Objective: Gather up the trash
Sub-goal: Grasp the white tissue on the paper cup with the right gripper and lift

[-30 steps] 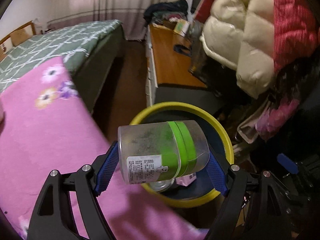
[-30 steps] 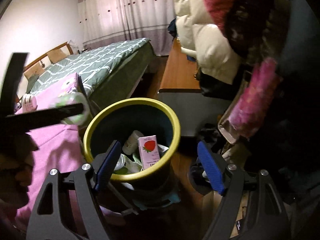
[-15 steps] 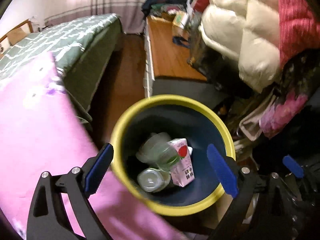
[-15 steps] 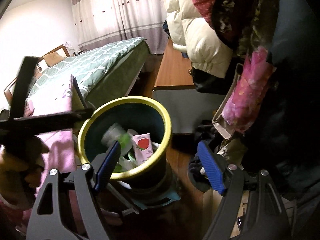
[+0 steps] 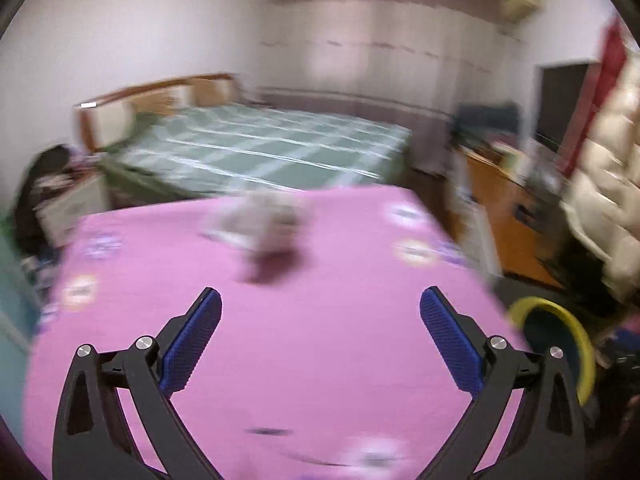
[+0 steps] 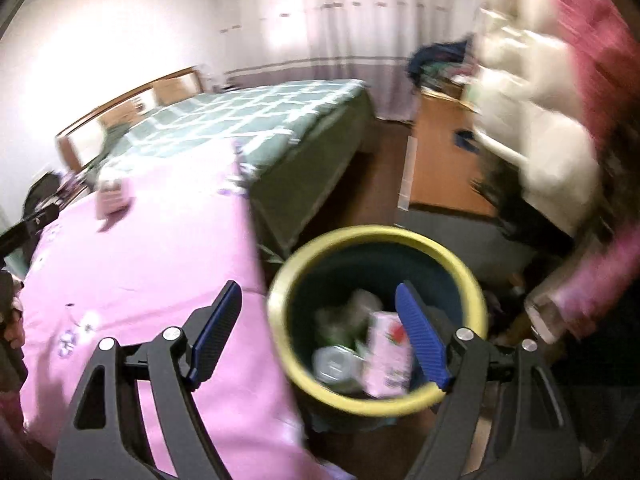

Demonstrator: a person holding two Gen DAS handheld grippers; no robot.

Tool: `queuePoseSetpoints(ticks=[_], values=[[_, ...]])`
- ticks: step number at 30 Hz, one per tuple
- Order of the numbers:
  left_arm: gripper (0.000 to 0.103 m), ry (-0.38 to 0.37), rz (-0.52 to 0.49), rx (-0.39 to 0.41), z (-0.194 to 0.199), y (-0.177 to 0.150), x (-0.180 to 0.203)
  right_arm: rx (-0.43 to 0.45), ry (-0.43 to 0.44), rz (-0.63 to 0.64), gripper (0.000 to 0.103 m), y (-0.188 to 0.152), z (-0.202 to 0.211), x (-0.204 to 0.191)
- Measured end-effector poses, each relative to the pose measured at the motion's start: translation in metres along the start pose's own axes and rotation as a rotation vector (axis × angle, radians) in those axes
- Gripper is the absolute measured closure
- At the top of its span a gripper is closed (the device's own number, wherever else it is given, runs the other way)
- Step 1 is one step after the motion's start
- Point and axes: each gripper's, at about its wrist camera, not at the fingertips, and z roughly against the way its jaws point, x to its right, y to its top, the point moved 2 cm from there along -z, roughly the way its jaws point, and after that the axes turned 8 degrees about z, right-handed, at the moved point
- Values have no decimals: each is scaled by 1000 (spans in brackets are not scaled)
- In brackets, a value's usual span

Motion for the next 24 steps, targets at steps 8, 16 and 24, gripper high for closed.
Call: queuePoseSetpoints(ticks=[8,16,24], values=[[5,294,191,90,-17,9,-160,25,178,134,28,60,-44,-114],[5,391,349,99,-15,0,-228,48,323,300,28,108,-90,-255],[5,429,399,134,-5,-2,-236,30,352,468,35,139,-152,-377]])
